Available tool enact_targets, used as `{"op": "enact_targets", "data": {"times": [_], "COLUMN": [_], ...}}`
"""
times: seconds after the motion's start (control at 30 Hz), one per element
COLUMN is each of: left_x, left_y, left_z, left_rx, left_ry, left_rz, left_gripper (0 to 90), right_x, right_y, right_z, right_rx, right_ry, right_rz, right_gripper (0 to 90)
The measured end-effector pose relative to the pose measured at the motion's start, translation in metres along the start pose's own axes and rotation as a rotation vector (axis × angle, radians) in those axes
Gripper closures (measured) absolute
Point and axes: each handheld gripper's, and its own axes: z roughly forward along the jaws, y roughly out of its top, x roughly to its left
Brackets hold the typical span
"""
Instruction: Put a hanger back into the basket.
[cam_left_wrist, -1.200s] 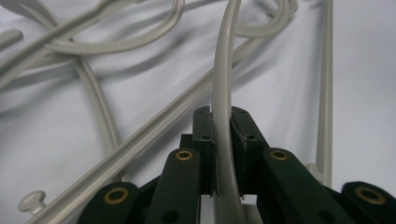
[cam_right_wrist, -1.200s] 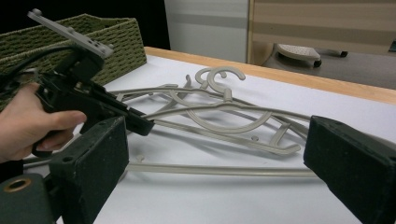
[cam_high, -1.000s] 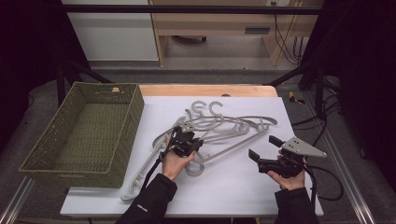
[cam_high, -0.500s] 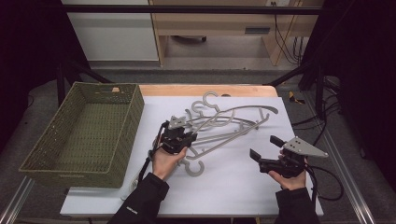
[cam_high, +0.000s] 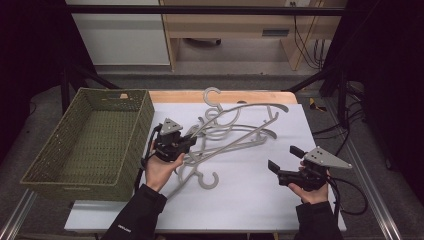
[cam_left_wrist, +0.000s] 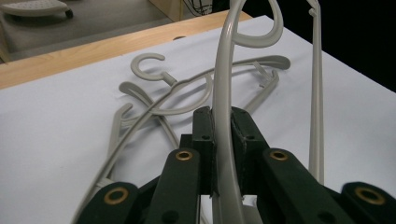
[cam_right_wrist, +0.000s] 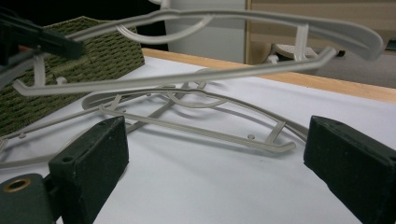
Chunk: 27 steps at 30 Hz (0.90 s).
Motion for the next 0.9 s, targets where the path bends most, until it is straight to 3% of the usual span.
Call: {"op": "enact_targets", "data": {"times": [0.43, 0.7, 0.9], "left_x": [0.021, 0.044, 0.058], "left_y": [0.013, 0.016, 0.015], "left_z": [-0.043, -0.074, -0.09], "left_rx": [-0.037, -0.077, -0.078], "left_ry": [0.065, 0.106, 0.14], "left_rz": [0.029, 0.025, 0.029], "left_gripper": [81.4, 81.4, 81.4], "right_x": [0.0, 0.0, -0.001], "right_y": [-0.001, -0.001, -0.002], "right_z": [0.001, 0.002, 0.002], "right_rx": [0.003, 0.008, 0.009], "right_ry": [-0.003, -0.004, -0.005], "right_rz": [0.004, 0.004, 0.005], "right_gripper": [6.7, 6.7, 6.7]}}
